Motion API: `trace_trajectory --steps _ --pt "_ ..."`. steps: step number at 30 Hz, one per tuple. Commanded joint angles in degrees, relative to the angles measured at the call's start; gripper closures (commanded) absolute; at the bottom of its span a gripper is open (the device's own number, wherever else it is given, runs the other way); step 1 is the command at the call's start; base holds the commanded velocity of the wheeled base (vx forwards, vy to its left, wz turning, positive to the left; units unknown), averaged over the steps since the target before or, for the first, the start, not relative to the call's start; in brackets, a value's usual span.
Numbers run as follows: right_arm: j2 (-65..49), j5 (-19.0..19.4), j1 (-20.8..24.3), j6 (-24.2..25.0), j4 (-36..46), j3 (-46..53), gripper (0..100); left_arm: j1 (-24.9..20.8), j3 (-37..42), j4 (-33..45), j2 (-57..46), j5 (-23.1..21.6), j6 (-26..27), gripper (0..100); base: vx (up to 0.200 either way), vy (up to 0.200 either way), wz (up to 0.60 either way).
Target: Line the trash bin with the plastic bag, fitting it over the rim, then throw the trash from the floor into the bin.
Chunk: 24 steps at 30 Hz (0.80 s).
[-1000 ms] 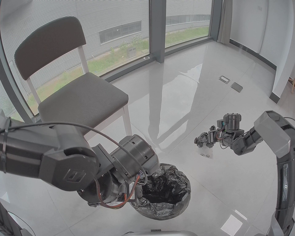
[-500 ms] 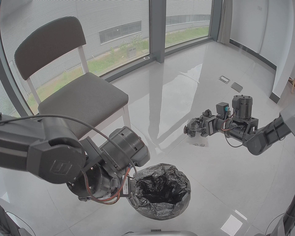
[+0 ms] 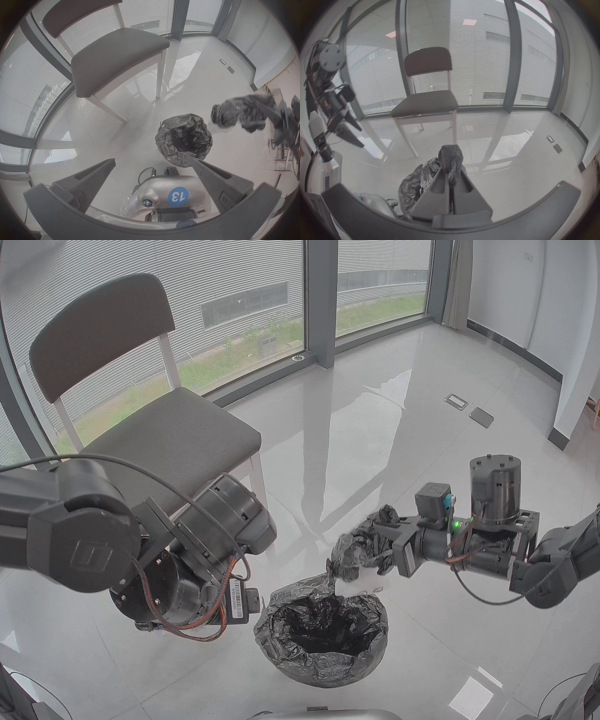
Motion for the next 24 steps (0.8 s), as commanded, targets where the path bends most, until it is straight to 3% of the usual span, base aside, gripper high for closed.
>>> trace_trajectory --steps 1,14,24 --pt "-1.11 0.02 3.39 -0.46 -0.07 4.49 100 0.86 0.00 0.01 -1.18 0.01 0.06 0 0.000 0.000 0.00" --pt "6.89 0.37 5.76 -3.53 -0.78 4.49 100 1.92 0.00 -0.08 -1.62 0.18 -0.03 0 0.000 0.000 0.00" --pt "15.41 1.60 6.73 -3.53 -1.30 -2.19 100 1.92 0.09 -0.08 -1.62 0.18 -0.11 0 0.000 0.000 0.00"
